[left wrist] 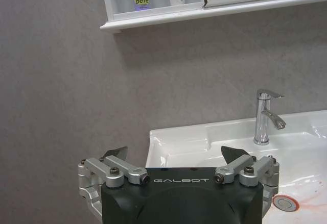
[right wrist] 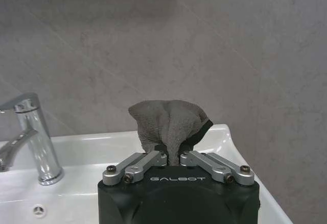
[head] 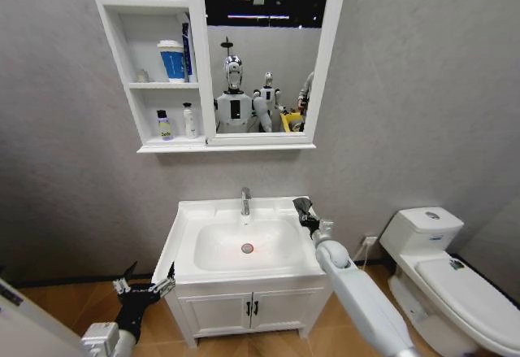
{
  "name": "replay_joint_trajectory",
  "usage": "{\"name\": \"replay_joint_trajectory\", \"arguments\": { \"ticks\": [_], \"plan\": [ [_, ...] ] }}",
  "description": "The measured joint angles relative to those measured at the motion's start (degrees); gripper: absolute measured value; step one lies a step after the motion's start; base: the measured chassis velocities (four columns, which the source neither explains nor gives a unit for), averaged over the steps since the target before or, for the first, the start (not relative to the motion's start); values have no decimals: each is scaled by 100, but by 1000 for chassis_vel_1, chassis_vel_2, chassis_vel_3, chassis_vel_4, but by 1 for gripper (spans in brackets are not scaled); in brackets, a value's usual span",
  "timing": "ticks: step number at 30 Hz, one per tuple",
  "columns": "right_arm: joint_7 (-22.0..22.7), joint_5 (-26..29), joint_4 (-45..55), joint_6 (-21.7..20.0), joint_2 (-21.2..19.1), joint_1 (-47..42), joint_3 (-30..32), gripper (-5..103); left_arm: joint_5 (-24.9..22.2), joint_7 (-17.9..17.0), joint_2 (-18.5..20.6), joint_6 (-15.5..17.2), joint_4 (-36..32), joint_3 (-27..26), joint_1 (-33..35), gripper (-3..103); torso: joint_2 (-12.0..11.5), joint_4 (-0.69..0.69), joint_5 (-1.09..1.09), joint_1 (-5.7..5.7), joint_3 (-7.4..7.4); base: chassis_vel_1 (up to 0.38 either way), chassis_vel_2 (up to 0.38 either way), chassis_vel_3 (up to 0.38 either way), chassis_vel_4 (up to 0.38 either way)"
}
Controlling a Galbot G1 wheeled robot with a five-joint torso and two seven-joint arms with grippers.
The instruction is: Move facial cleanser and shampoo from washbasin to cabinet, then wipe washbasin with towel.
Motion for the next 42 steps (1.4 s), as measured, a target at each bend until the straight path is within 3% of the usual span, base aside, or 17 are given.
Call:
{"name": "replay_joint_trajectory", "arguments": {
  "ticks": [8, 15, 24, 32, 42],
  "plan": [
    [105, 90, 464, -100, -234, -246, -116, 6, 0, 0, 0, 0, 0, 0, 0, 100, 1, 0, -1, -2, -1, -16, 22, 26, -29],
    [181, 83, 710, -109, -212, -499, -186, 6, 0, 1, 0, 0, 0, 0, 0, 100, 1, 0, 0, -1, 0, -135, 134, 135, -147],
    [1285, 843, 1294, -840, 60, -754, -1023, 6, 0, 1, 0, 0, 0, 0, -1, 100, -2, 1, -1, 4, 2, -93, 94, 112, -73],
    [1542, 954, 1126, -972, -157, -847, -1200, 6, 0, 1, 0, 0, 0, 0, -1, 100, 1, 1, 0, -5, -1, 0, 0, 0, 0],
    [1697, 1528, 189, -1086, -386, -428, -1469, 6, 0, 1, 0, 0, 0, 0, -1, 100, -1, 1, 1, 1, 1, 0, 0, 0, 0]
  ]
}}
